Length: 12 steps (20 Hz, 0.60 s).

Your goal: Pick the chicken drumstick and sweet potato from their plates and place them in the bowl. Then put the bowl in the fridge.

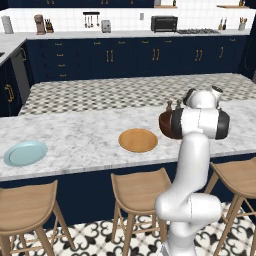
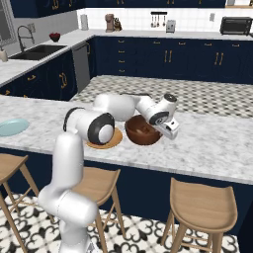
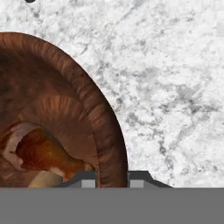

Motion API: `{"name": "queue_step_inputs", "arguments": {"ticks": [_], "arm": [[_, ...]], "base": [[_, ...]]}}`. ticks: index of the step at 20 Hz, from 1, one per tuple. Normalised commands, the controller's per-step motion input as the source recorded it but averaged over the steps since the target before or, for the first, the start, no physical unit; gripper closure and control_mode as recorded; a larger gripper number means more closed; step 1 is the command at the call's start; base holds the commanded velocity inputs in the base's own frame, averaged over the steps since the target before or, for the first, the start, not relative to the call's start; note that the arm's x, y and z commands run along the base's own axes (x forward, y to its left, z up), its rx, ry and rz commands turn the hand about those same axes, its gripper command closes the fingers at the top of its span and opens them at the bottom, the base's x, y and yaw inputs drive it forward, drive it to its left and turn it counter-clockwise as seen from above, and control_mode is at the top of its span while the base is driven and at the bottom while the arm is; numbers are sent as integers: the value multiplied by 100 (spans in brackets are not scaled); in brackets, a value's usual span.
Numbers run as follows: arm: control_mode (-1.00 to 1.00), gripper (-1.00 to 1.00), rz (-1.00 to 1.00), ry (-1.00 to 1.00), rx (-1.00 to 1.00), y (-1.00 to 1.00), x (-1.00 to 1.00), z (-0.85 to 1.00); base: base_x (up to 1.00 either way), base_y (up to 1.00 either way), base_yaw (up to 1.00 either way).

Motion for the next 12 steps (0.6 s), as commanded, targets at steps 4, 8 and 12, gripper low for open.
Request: {"name": "queue_step_inputs", "arguments": {"ticks": [4, 8, 12], "arm": [[-100, 100, -15, -19, -4, 31, -75, 99], [-100, 100, -29, -34, -4, 24, -100, 100], [-100, 100, -38, -31, -3, 70, -100, 45]], "base": [[0, 0, 0], [0, 0, 0], [0, 0, 0]]}}
